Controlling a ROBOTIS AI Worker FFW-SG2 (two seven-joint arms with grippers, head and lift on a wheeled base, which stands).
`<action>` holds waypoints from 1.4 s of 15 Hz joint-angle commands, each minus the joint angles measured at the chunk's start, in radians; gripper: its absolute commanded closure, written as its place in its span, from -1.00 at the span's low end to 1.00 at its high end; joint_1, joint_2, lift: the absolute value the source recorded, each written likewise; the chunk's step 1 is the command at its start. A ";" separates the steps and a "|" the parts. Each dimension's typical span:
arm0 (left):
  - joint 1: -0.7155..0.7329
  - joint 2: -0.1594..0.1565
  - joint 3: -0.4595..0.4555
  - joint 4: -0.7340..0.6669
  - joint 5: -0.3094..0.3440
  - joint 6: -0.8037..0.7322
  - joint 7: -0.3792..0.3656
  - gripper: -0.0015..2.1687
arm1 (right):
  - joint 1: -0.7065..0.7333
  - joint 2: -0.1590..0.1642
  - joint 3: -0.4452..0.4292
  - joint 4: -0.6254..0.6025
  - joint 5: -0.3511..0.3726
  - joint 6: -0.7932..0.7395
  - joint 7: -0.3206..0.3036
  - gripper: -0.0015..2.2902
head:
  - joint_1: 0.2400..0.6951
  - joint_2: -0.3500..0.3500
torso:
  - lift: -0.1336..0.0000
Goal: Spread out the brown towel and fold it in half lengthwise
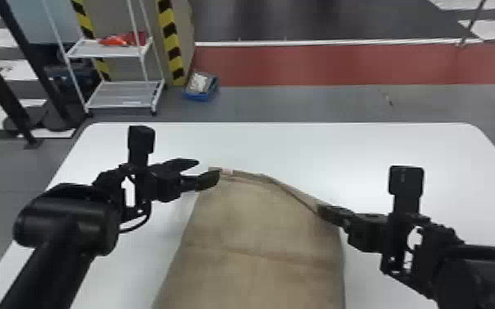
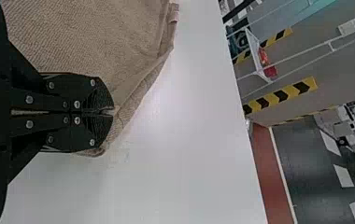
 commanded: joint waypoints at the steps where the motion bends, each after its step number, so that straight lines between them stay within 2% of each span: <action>1: -0.020 -0.004 -0.021 0.030 -0.002 -0.007 -0.002 -0.64 | 0.006 0.000 -0.003 -0.001 0.001 0.000 0.000 0.00 | 1.00 0.12 | -0.84; 6: -0.014 0.004 -0.027 0.029 -0.007 0.011 -0.020 -0.63 | -0.001 0.000 -0.001 -0.001 0.004 0.000 -0.008 0.00 | 1.00 0.08 | -0.84; 8: -0.016 0.005 -0.026 0.029 -0.024 0.011 -0.020 -0.51 | -0.002 0.001 0.000 -0.001 0.004 0.000 -0.008 0.00 | 1.00 0.08 | -0.84; 12: -0.016 0.005 -0.026 0.030 -0.030 0.011 -0.017 -0.50 | -0.002 0.000 -0.003 -0.003 0.001 0.000 -0.008 0.00 | 1.00 0.10 | -0.84; 14: -0.014 0.007 -0.026 0.030 -0.030 0.011 -0.022 -0.34 | -0.002 0.000 -0.009 -0.003 -0.003 0.000 -0.008 0.00 | 1.00 0.10 | -0.84; 21: 0.000 0.007 -0.021 0.029 -0.033 0.014 -0.029 -0.34 | -0.005 0.000 -0.011 -0.003 -0.006 0.000 -0.008 0.00 | 1.00 0.09 | -0.84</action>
